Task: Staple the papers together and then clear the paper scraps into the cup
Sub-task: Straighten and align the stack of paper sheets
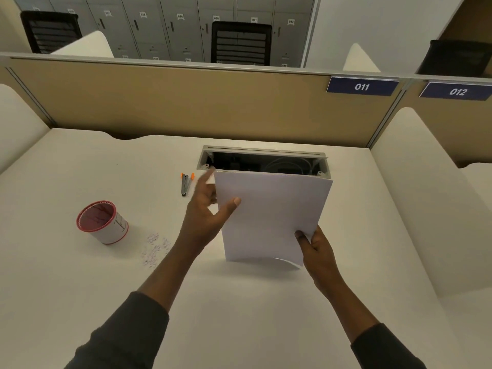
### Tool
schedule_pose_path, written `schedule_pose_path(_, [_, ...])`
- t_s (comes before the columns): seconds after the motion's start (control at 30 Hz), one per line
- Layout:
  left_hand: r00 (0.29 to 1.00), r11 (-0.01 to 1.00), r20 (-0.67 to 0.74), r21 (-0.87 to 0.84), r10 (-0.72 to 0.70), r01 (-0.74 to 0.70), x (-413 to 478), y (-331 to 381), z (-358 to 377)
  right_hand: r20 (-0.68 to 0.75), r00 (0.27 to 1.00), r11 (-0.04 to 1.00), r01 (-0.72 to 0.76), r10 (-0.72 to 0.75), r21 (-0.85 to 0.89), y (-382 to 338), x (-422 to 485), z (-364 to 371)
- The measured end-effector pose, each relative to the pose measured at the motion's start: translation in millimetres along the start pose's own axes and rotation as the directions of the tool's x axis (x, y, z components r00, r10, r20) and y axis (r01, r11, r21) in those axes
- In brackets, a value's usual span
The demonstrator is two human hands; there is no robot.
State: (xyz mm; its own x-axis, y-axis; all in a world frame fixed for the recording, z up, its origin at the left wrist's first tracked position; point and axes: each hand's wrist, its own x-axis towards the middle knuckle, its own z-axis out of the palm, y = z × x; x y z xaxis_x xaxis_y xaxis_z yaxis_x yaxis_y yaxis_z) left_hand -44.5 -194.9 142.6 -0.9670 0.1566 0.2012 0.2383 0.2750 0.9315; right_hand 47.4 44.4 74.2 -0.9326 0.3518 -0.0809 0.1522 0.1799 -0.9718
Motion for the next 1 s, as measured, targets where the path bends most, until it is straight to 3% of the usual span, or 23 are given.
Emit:
schedule_pose_path(0.07, [0.965, 0.971, 0.177, -0.109, -0.191, 0.213, 2.6, -14.8, 3.9, 0.003, 1.000, 1.000, 0.006, -0.006, -0.003, -0.2, 1.1, -0.4])
schedule_pose_path(0.1, [0.956, 0.966, 0.193, -0.094, -0.219, 0.240, 2.4, -19.3, 7.2, 0.004, 1.000, 1.000, 0.010, -0.010, -0.002, -1.1, 1.9, -0.5])
schedule_pose_path(0.23, [0.982, 0.983, 0.052, -0.033, -0.181, 0.183, -0.9, -18.5, 22.3, -0.019, 1.000, 0.999, 0.021, -0.020, 0.047, -12.4, 3.9, -0.1])
schedule_pose_path(0.33, [0.984, 0.989, -0.133, -0.101, -0.121, 0.108, -5.9, -10.9, 36.8, -0.102, 0.994, 0.991, 0.056, -0.044, 0.119, -19.6, 6.8, 3.7])
schedule_pose_path(0.43, [0.970, 0.987, -0.229, -0.150, -0.086, 0.052, -20.9, -14.2, 53.9, -0.181, 0.983, 0.972, 0.073, -0.032, 0.223, -15.8, 7.1, 15.9])
schedule_pose_path(0.6, [0.967, 0.982, -0.221, -0.166, -0.126, 0.090, -46.8, -18.5, 82.0, -0.197, 0.977, 0.958, -0.022, 0.082, 0.286, -4.8, -6.1, 46.4])
schedule_pose_path(1.0, [0.955, 0.978, -0.241, -0.160, -0.172, 0.135, -48.2, -17.1, 86.7, -0.258, 0.966, 0.995, 0.019, 0.007, 0.096, -7.3, -5.6, 53.0])
